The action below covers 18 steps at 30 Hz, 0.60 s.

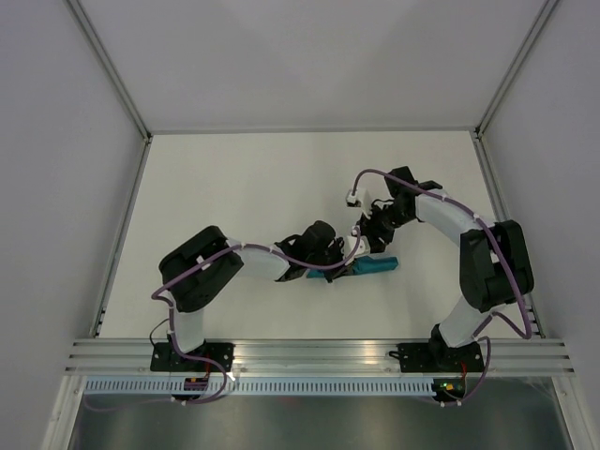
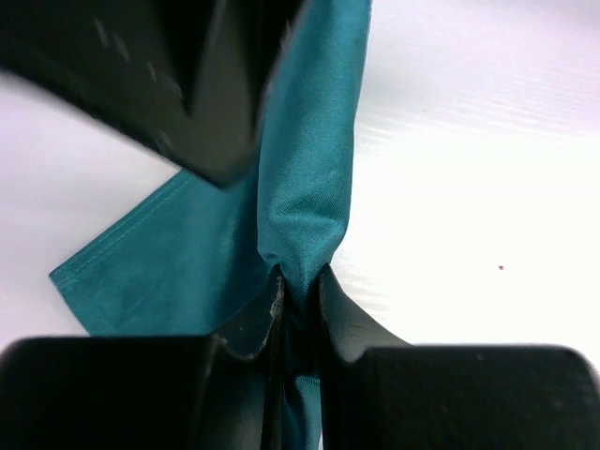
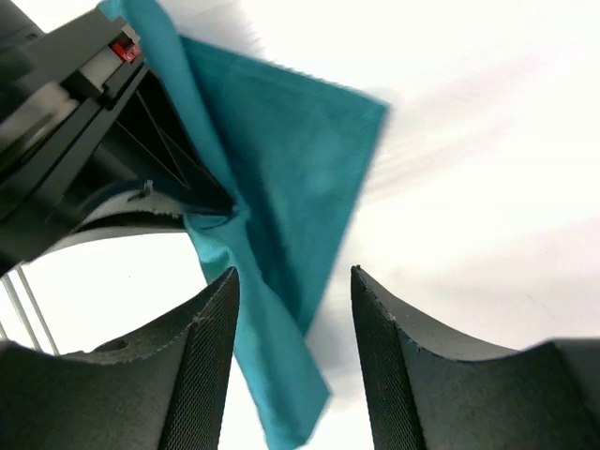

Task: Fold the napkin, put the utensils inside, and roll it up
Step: Roll the napkin with the utensil

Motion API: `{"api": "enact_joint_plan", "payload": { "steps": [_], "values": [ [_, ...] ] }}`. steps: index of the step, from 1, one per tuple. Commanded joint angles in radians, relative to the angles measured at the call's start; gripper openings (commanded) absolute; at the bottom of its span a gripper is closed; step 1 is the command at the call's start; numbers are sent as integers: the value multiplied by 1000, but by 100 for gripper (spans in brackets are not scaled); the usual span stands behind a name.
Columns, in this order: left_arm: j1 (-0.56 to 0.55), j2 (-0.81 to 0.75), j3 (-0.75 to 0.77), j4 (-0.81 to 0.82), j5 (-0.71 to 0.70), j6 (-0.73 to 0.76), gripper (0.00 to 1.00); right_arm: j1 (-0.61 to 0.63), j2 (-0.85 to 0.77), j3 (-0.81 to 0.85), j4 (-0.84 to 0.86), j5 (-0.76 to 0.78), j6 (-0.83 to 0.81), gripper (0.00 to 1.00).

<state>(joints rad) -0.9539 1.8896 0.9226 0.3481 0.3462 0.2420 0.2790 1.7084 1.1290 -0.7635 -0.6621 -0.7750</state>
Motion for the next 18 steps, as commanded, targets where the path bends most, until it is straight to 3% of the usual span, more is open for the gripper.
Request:
{"api": "enact_joint_plan", "payload": {
  "steps": [1,9,18],
  "values": [
    [9,80,-10,-234,157,-78,2,-41,-84,-34,73,-47,22,57],
    [78,121,62,-342,286,-96,2,-150,-216,-138,119,-102,-39,59],
    [144,164,151,-473,396,-89,2,-153,-469,-359,200,-133,-164,63]
  ]
}}
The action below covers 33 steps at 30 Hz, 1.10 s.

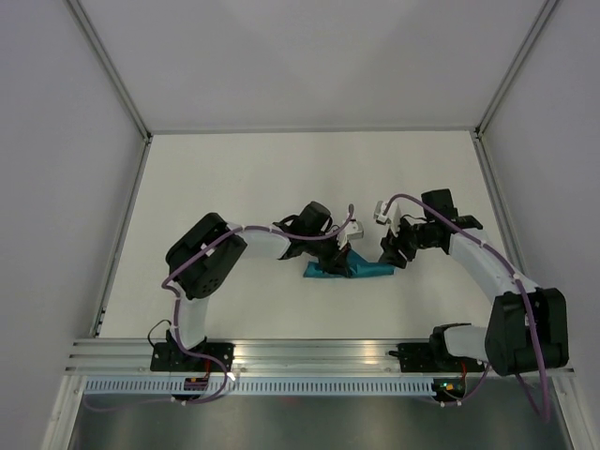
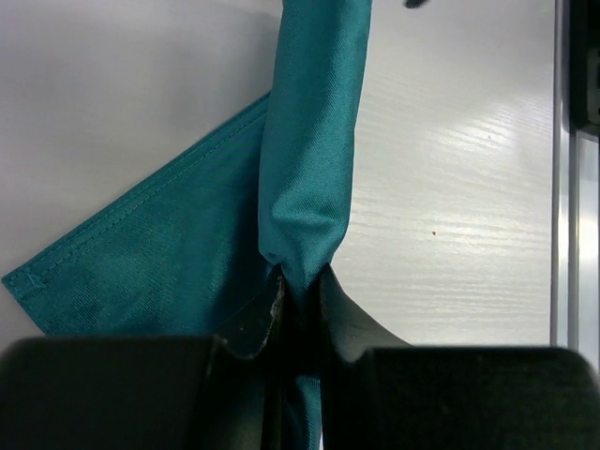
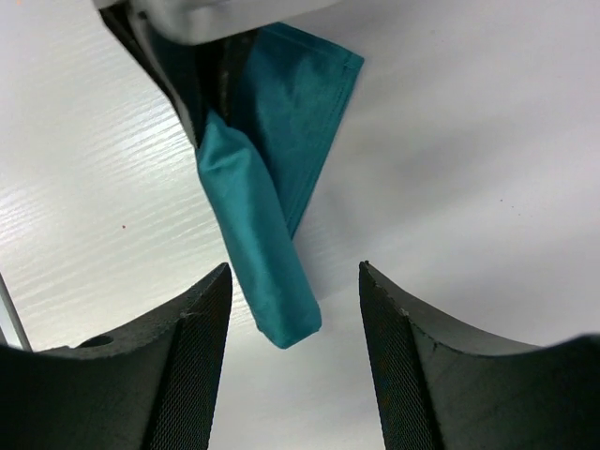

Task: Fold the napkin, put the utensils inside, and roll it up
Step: Roll the napkin with the utensil

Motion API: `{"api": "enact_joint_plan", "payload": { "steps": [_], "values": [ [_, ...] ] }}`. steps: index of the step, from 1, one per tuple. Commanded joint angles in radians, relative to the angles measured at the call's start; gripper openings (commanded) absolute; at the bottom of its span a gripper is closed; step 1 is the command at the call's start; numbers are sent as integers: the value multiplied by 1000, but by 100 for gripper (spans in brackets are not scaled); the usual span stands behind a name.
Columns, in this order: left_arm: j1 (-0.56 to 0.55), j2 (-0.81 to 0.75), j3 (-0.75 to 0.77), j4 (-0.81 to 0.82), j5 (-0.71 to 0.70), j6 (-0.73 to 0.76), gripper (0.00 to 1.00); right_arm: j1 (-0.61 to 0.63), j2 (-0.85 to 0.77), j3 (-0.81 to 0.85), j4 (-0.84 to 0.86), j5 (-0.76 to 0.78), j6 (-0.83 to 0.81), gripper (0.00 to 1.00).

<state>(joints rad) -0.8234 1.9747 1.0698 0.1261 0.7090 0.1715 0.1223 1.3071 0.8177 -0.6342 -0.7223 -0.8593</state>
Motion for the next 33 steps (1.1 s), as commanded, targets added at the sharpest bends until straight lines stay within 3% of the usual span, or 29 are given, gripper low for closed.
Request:
{"api": "enact_joint_plan", "payload": {
  "steps": [1,12,23,29,33],
  "values": [
    [17,88,16,-267,58,-15,2,5,-83,-66,85,-68,-86,63],
    [36,194,174,-414,132,-20,2,250,-229,-314,370,156,-32,63],
    [40,245,239,-456,162,-32,4,396,-212,-423,551,305,-18,62],
    [40,257,259,-471,167,-32,8,447,-172,-422,567,337,-14,52],
    [41,254,268,-476,161,-35,21,467,-137,-419,565,348,-10,38]
  ]
}}
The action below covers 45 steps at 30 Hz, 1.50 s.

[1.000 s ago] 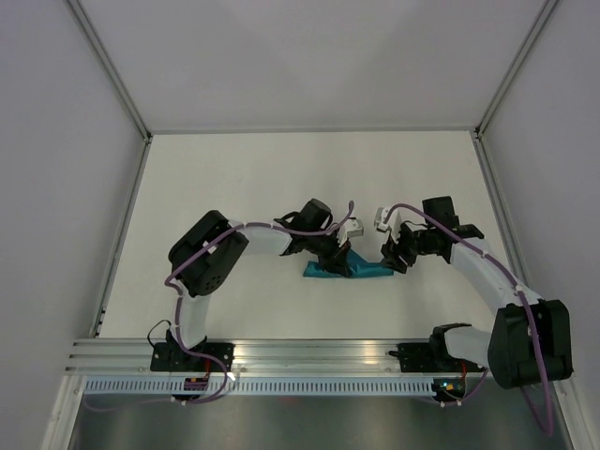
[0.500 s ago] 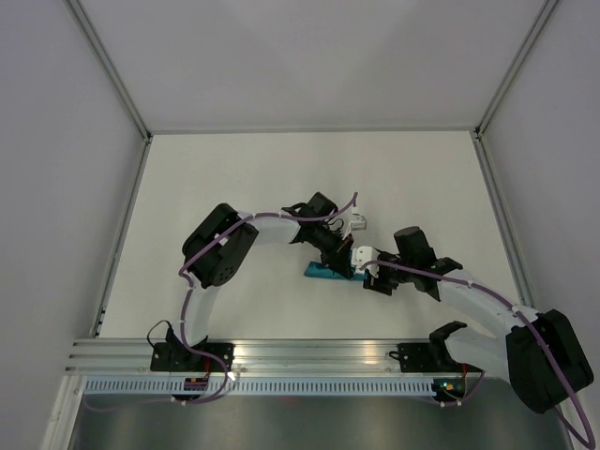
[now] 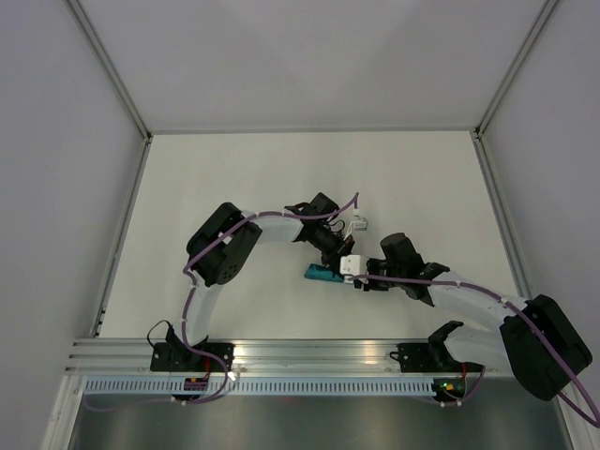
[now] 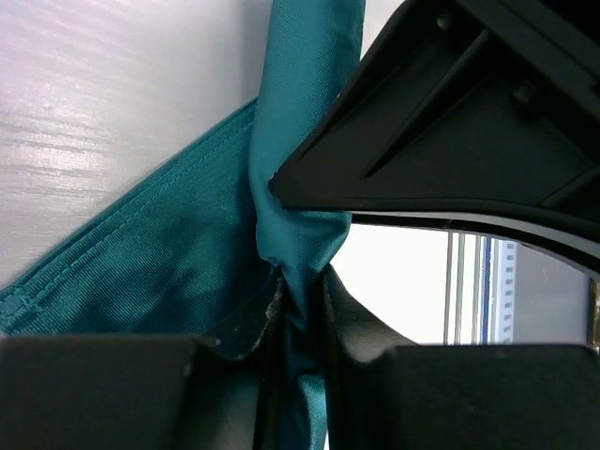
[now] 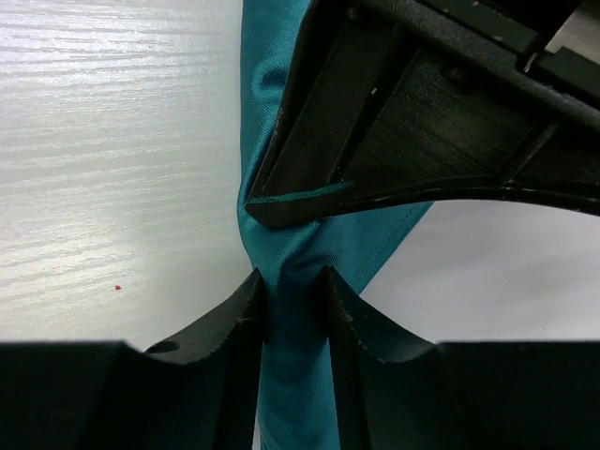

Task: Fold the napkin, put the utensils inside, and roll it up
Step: Roll the napkin with the utensil

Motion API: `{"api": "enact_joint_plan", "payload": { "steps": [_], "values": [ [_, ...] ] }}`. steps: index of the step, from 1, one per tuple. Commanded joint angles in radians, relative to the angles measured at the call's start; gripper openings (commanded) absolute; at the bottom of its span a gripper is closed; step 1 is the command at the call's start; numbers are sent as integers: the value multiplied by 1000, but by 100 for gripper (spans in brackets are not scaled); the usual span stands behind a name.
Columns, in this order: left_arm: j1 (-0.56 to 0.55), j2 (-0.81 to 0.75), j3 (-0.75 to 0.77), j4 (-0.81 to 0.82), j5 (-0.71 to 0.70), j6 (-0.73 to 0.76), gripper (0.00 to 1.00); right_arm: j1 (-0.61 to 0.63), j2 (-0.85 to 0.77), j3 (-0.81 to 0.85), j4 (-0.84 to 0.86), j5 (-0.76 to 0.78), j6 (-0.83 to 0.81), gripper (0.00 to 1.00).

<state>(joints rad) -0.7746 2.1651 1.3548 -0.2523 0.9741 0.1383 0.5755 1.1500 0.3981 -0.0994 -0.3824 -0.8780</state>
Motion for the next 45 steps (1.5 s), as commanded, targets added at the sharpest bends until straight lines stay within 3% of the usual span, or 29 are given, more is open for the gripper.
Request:
{"api": "enact_joint_plan", "payload": {
  "steps": [1,9,12,25,35,45],
  "values": [
    [-9,59,-20,-96,-106,3,24,12,25,2,27,10,5,35],
    [0,-14,-29,-36,-149,-19,49,14,54,22,-65,16,-29,20],
    [6,-51,-42,10,-161,-42,52,14,63,34,-98,10,-35,18],
    [41,-313,-250,319,-494,-123,53,-78,227,246,-341,-165,-67,15],
    [37,-525,-486,565,-620,-155,52,-201,528,528,-667,-325,-187,15],
    [-167,-557,-594,682,-894,49,57,-276,844,844,-956,-398,-300,14]
  ]
}}
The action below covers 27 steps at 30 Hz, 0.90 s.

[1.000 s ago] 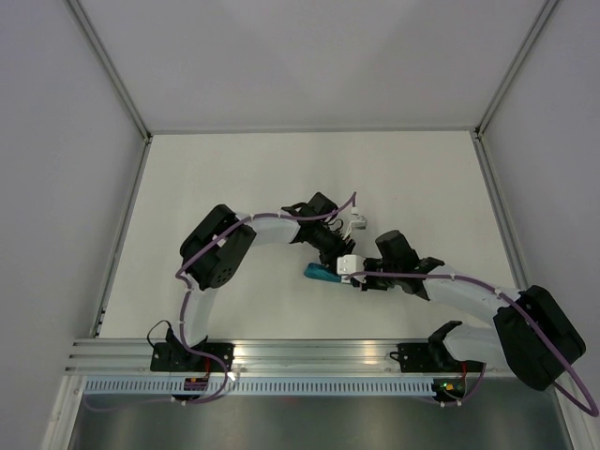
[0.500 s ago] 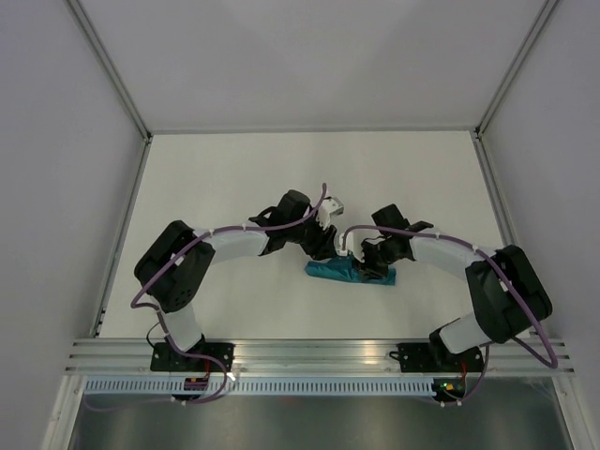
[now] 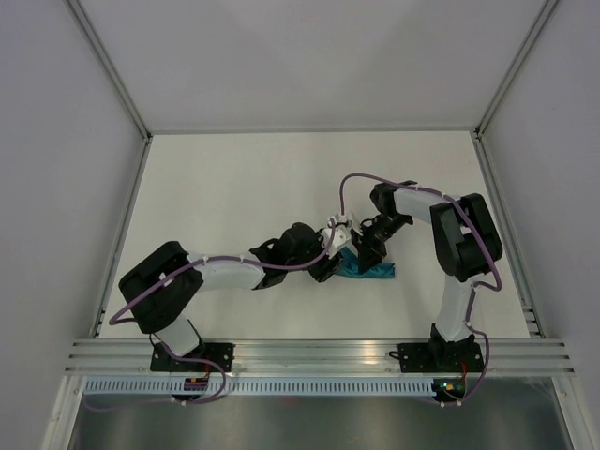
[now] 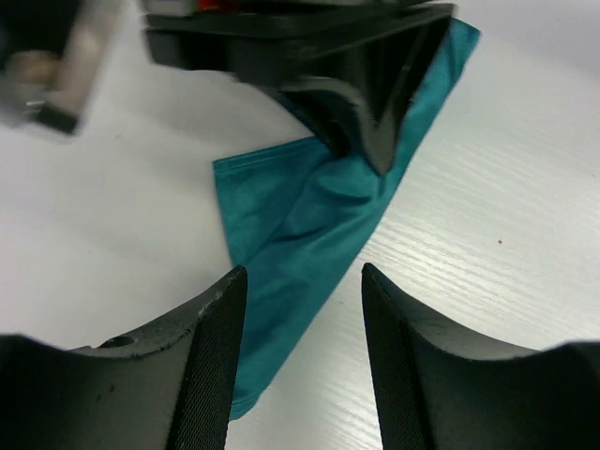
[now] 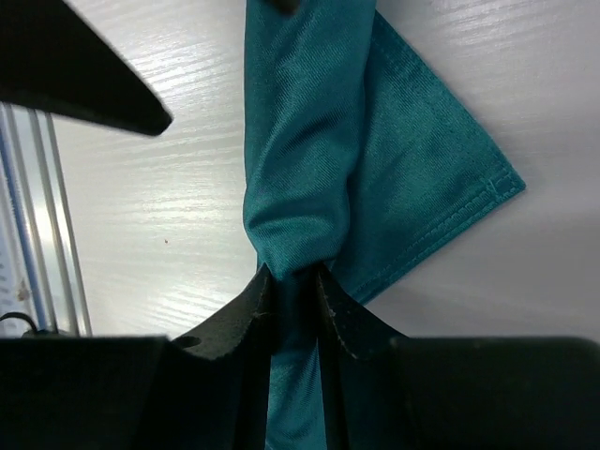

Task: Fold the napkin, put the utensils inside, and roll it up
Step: Roll the napkin with the utensil

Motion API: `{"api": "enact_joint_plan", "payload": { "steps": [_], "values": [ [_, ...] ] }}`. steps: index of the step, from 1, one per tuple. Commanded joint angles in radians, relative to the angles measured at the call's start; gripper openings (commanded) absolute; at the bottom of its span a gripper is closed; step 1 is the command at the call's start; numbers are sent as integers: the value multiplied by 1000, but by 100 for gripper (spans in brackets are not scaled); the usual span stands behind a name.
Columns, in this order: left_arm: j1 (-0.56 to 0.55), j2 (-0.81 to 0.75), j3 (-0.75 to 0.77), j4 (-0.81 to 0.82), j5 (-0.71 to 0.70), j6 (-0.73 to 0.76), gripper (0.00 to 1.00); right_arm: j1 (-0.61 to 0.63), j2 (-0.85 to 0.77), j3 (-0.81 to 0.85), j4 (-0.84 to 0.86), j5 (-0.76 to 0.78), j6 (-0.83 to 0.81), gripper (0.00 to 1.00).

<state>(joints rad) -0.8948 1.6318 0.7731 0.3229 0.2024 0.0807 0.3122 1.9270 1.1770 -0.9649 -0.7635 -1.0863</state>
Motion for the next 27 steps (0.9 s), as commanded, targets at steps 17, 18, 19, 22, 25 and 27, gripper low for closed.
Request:
{"api": "enact_joint_plan", "payload": {
  "steps": [17,18,19,22,25,27],
  "values": [
    [-225,178,49,200,-314,470,66,-30,190,154,-123,0,-70,15],
    [-228,198,52,202,-320,479,66,-32,196,156,-123,0,-70,15],
    [-227,207,61,203,-327,485,66,-32,198,158,-126,1,-70,15],
    [-228,233,63,214,-351,507,67,-32,205,159,-129,3,-75,15],
    [-227,249,77,168,-334,508,63,-33,207,161,-138,3,-83,15],
    [-224,253,89,115,-313,492,59,-36,208,164,-144,3,-90,17]
  ]
}}
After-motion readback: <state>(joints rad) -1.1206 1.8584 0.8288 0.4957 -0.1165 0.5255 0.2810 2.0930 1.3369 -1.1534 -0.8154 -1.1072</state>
